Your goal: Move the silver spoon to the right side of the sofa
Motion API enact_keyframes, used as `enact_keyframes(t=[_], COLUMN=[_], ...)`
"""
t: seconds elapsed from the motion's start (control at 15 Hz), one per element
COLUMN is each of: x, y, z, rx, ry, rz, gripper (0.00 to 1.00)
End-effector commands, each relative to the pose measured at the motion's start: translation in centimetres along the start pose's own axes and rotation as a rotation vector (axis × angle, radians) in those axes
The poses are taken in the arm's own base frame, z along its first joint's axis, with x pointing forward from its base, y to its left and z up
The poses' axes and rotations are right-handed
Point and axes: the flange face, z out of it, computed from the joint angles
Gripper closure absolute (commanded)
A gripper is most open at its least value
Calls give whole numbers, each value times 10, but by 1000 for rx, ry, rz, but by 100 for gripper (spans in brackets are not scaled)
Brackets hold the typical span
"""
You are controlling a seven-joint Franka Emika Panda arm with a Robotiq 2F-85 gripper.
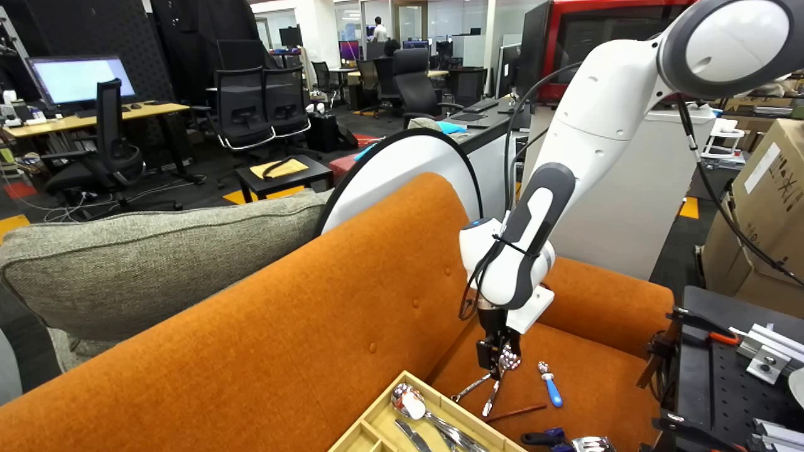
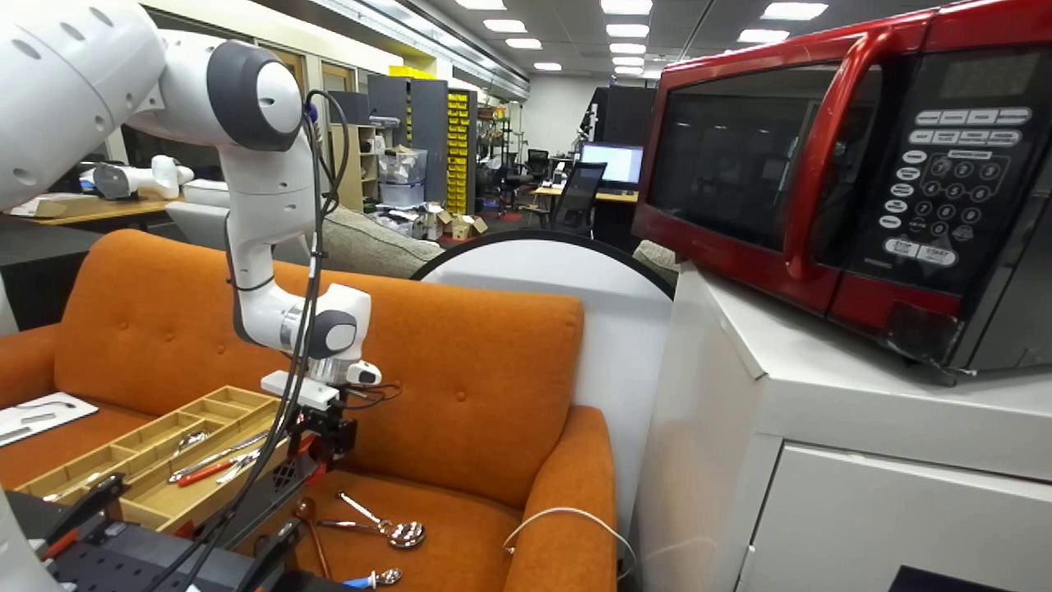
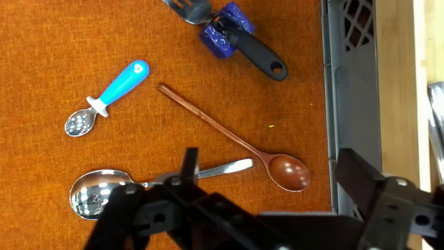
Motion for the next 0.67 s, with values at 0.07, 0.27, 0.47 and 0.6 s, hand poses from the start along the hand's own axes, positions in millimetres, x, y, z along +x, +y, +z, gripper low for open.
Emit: enact_keyframes(t=[0.07, 0.27, 0.47, 0.6], x=[4, 14, 26, 32], y=[1, 4, 12, 23], z=[1, 7, 19, 28], rx=[11, 23, 31, 49], ry=[0, -1, 5, 11], rz=[8, 32, 87, 156], gripper=[0, 0, 0, 0])
